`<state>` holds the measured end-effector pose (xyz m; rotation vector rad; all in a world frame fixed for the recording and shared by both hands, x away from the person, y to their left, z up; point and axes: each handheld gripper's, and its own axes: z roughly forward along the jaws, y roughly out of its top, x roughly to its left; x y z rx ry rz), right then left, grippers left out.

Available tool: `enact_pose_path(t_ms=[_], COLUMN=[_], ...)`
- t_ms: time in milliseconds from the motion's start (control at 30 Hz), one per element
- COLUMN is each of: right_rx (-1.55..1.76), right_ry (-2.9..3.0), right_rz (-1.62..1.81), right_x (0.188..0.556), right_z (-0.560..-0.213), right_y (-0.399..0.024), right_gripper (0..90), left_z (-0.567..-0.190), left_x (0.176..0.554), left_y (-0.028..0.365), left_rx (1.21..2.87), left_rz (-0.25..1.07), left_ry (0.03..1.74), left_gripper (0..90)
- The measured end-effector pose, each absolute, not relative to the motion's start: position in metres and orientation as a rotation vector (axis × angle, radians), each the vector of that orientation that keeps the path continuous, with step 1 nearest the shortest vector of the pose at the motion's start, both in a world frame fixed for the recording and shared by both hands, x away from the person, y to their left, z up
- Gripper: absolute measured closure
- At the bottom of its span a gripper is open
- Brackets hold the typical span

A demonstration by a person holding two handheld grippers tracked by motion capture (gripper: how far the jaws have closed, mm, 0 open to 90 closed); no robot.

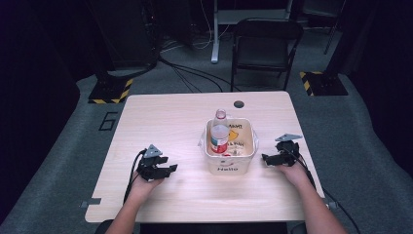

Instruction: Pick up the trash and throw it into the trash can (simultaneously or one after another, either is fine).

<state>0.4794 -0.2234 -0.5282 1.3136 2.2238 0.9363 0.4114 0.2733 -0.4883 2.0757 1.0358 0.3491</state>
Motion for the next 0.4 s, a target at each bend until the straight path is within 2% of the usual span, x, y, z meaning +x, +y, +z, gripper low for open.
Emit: enact_pose_path(t_ms=[133, 400], right_rx=[1.314, 1.314], right_ry=[2.224, 2.223], right_rz=[0.936, 0.936], right_x=[0.479, 0.479], right_z=[-0.528, -0.528], right_y=[-0.223, -0.223], right_gripper=[0.0, 0.0], left_z=[-0.493, -0.501], left_x=[0.411, 0.41], left_y=[0.283, 0.299], left_rx=[2.148, 2.045], left_rz=[0.354, 0.35], left_ry=[1.026, 1.095], left_gripper=[42.1, 41.6])
